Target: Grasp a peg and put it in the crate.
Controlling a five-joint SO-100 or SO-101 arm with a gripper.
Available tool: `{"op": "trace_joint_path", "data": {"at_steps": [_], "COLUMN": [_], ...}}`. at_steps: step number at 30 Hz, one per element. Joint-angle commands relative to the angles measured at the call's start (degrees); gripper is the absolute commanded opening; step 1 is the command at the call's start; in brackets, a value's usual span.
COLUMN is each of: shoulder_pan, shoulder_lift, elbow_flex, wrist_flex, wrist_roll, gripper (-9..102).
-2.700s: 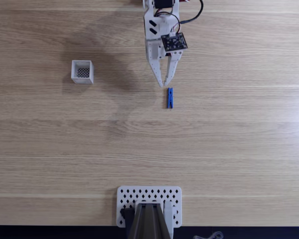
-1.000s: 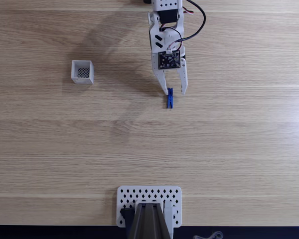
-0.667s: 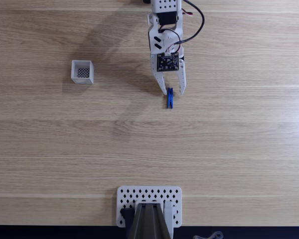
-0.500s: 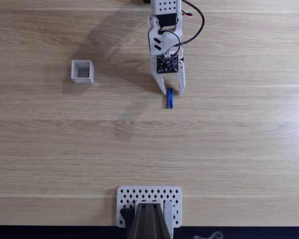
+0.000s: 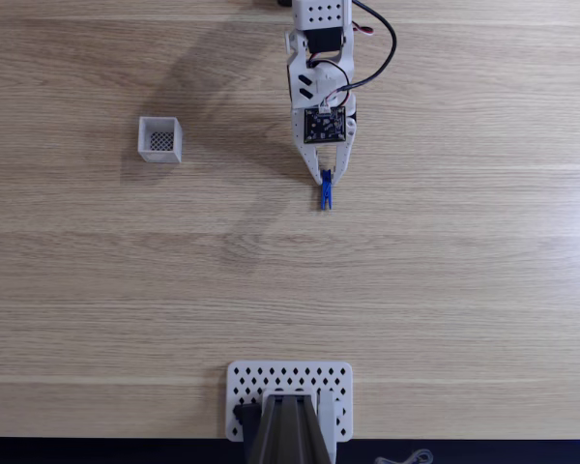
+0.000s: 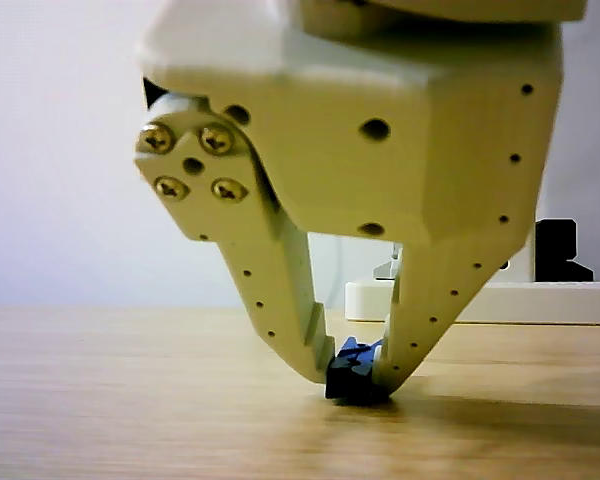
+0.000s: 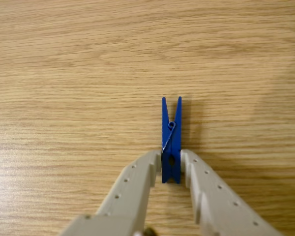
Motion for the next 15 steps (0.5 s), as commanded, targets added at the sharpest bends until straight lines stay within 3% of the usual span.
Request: {"op": "trace_joint_path", "data": {"at_steps": [1,9,15], "shoulder_pan": [0.9,6.4,17.7], "shoulder_lift": [5.1,12.7,16.7], "elbow_flex": [-2.7,6.3,14.7], "wrist_flex": [-4.5,-30.0,-47.3], "wrist_roll": [0.4,0.7,0.7], "gripper": [-1,-1,-1]}}
